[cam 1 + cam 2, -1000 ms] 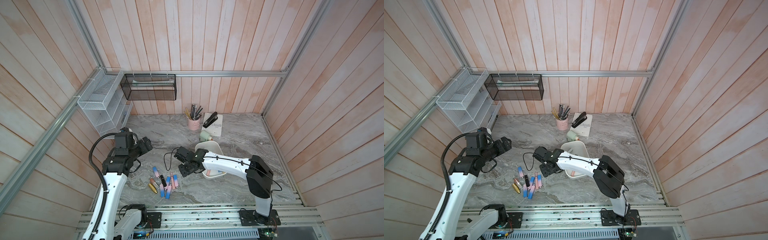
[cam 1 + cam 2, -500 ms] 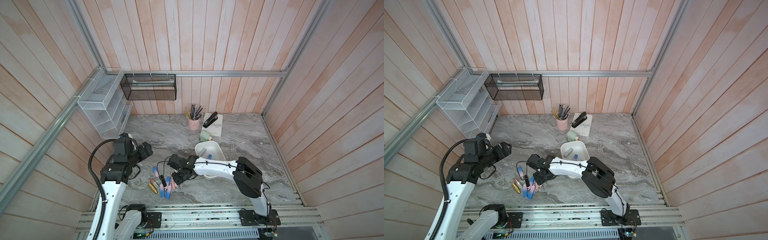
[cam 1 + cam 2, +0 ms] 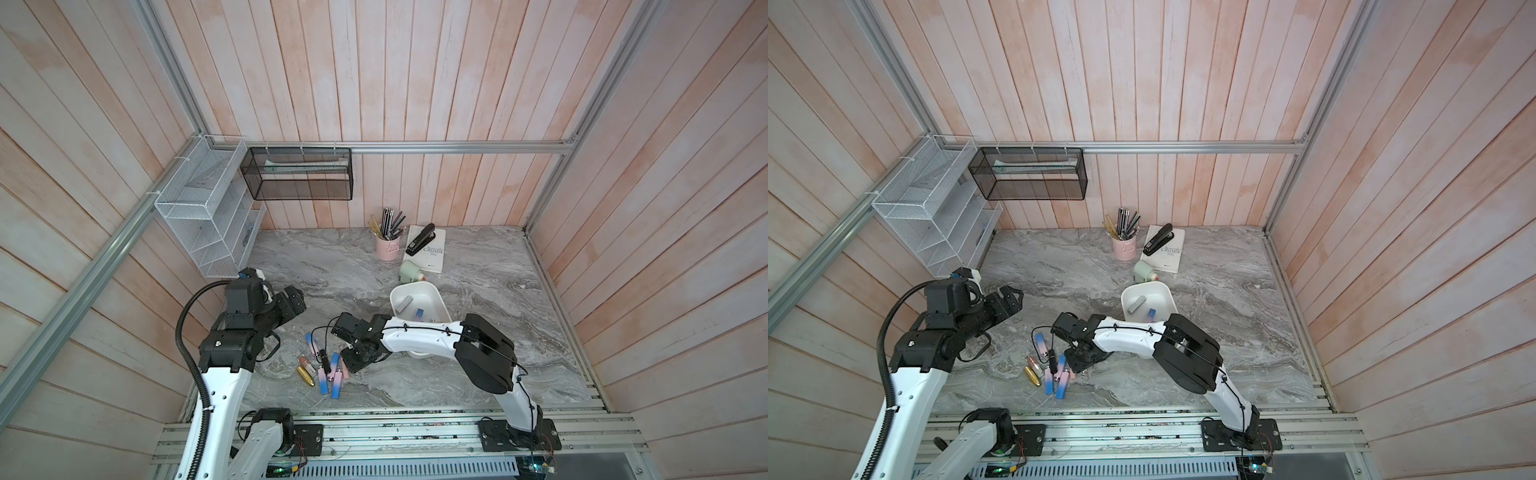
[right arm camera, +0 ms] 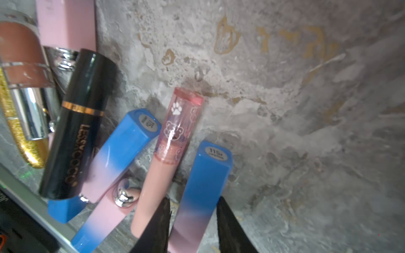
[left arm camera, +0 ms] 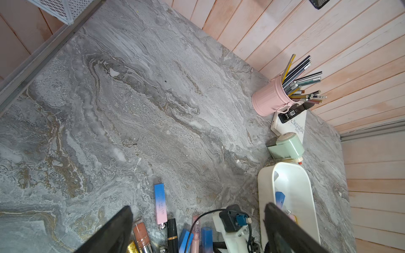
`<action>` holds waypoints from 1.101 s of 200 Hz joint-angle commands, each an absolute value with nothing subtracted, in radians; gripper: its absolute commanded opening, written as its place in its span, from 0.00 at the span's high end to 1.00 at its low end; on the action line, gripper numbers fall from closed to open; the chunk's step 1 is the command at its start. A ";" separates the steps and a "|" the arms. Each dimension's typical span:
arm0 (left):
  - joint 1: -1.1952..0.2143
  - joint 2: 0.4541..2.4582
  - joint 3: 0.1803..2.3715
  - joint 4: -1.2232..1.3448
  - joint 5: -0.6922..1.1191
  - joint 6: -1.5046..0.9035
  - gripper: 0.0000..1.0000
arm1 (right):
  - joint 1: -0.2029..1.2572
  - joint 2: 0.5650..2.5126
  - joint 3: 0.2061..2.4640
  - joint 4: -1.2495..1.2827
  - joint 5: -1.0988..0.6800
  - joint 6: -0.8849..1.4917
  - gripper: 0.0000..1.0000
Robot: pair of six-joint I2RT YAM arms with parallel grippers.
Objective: Put the lipstick into the storage box
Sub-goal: Pick up the lipstick at the center of the board, then place the lipstick in the storage box.
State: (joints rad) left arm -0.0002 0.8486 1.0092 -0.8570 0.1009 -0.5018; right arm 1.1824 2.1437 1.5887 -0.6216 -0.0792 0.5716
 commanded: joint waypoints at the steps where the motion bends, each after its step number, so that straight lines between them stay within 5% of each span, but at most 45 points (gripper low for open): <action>1: 0.003 0.837 0.997 -0.869 0.117 -0.499 0.05 | 1.186 2.184 1.612 -0.675 -0.046 0.581 0.72; 111: 0.003 0.840 0.981 -0.828 0.120 -0.508 0.05 | 1.123 1.958 1.666 -0.844 0.150 0.570 0.75; 220: -0.074 0.879 0.782 -0.667 0.277 -0.601 0.05 | 0.878 1.777 1.480 -0.830 0.278 0.483 0.74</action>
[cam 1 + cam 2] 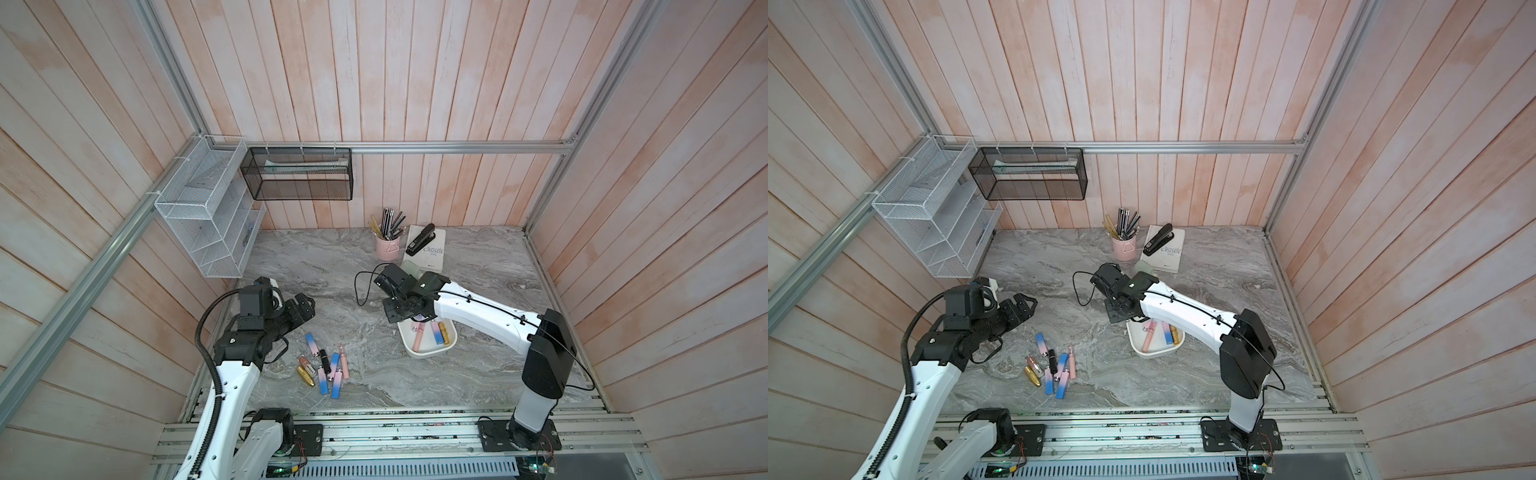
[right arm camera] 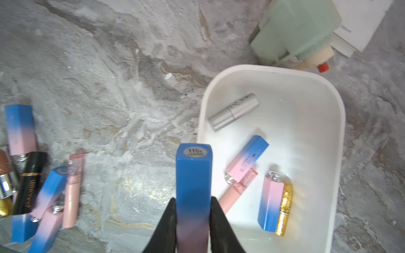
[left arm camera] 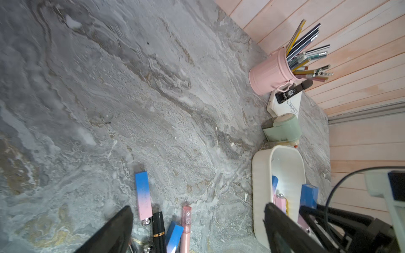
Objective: Put the lipstick into the storage box
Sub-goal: Place the lipstick in the storage box.
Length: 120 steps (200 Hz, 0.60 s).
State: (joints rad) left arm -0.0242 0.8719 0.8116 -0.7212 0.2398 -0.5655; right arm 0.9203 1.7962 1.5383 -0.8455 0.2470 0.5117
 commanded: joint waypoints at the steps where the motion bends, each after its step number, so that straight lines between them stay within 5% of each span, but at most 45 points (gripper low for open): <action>1: -0.077 0.881 0.782 -0.667 0.276 -0.601 0.05 | 0.877 1.776 1.478 -0.829 0.277 0.482 0.74; 120: -0.170 1.002 0.819 -0.690 0.264 -0.540 0.05 | 0.753 1.924 1.398 -0.652 0.173 0.438 0.74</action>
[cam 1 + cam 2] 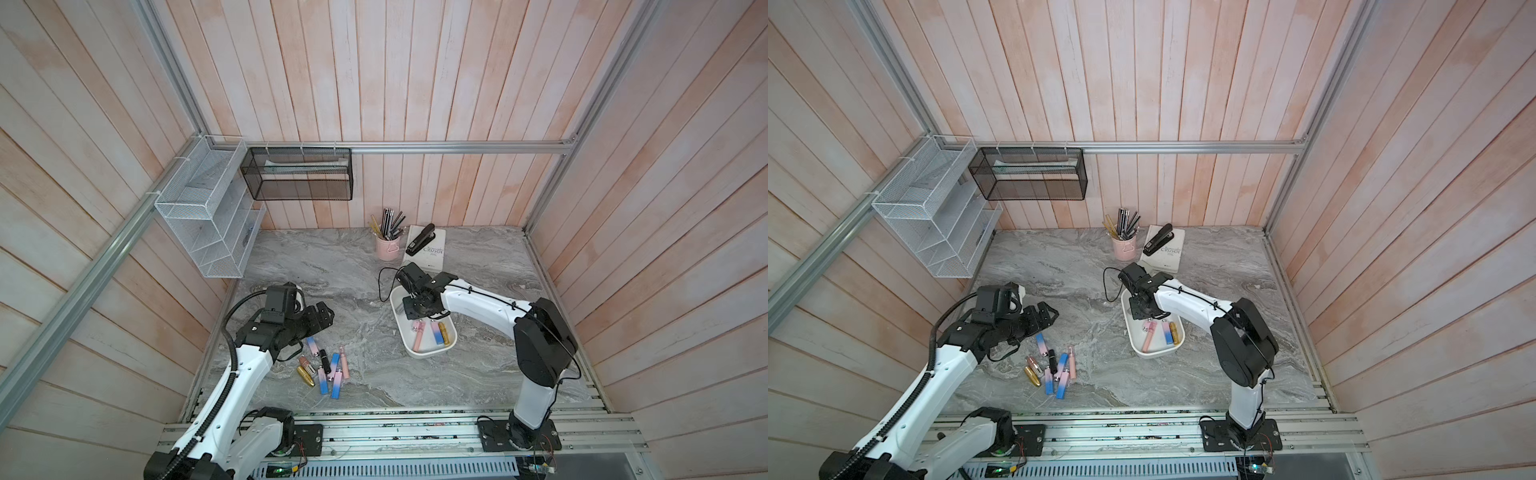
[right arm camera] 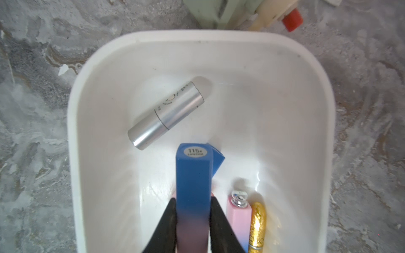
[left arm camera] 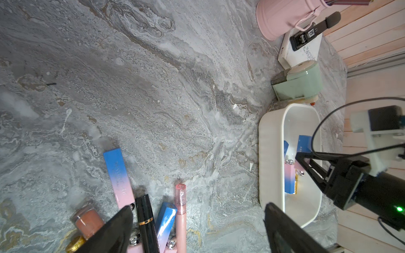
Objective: Put the lipstick into the storage box
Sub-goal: Place the lipstick in the storage box, then pick up the lipstick at the center of the board.
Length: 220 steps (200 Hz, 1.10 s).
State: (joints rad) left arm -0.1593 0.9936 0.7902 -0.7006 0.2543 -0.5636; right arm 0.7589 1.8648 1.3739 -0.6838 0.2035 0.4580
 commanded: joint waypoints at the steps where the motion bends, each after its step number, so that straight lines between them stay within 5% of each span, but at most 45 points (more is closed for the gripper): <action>1: -0.170 1.002 0.819 -0.690 0.264 -0.541 0.05 | 0.753 1.926 1.398 -0.651 0.173 0.438 0.74; 28: -0.189 1.006 0.813 -0.687 0.259 -0.543 0.05 | 0.752 1.969 1.431 -0.649 0.158 0.430 0.71; 59: -0.247 1.024 0.795 -0.676 0.237 -0.566 0.05 | 0.751 1.946 1.444 -0.672 0.166 0.422 0.55; 124: -0.500 1.127 0.763 -0.644 0.100 -0.672 0.10 | 0.749 1.718 1.394 -0.747 0.232 0.437 0.50; 158: -0.589 1.208 0.743 -0.629 0.038 -0.724 0.11 | 0.749 1.605 1.353 -0.773 0.244 0.453 0.03; 220: -0.683 1.284 0.737 -0.619 0.018 -0.838 0.10 | 0.749 1.414 1.205 -0.713 0.167 0.484 0.02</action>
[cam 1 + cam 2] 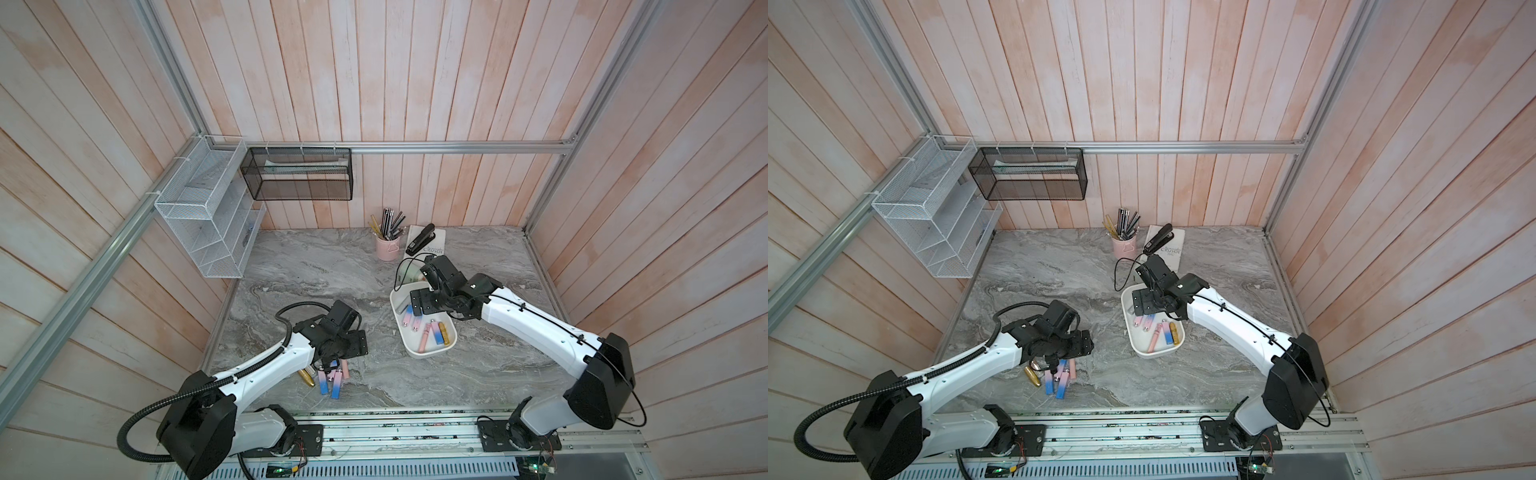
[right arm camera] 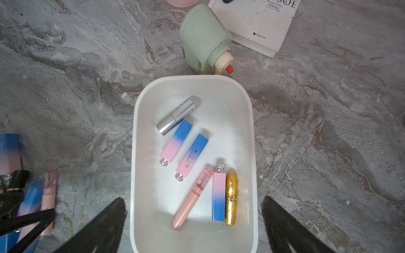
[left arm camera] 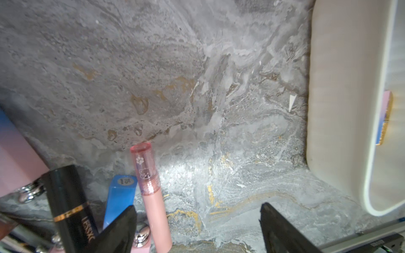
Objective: Put the lipstick into the storage box
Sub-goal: Pick up the lipstick at the center of the board.
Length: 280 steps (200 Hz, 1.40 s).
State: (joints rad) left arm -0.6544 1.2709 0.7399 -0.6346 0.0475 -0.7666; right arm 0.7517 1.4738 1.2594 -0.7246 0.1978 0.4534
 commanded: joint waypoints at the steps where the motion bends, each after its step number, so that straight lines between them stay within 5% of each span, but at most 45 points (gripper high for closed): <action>1: -0.684 1.284 0.737 -0.619 0.018 -0.841 0.10 | 0.749 1.411 1.202 -0.711 0.167 0.484 0.02; 204: -0.741 1.395 0.736 -0.643 -0.078 -0.956 0.12 | 0.733 1.139 0.974 -0.710 0.191 0.459 0.02; 249: -0.739 1.454 0.751 -0.624 -0.079 -0.938 0.29 | 0.727 1.109 0.959 -0.731 0.201 0.466 0.02; 280: -0.732 1.485 0.770 -0.619 -0.079 -0.912 0.52 | 0.724 1.100 0.956 -0.739 0.205 0.474 0.02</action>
State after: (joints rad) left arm -0.7361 1.4590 0.7414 -0.6338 -0.0624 -0.9306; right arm 0.7319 1.1141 0.9649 -0.7094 0.1829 0.4686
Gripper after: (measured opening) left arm 0.559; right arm 0.980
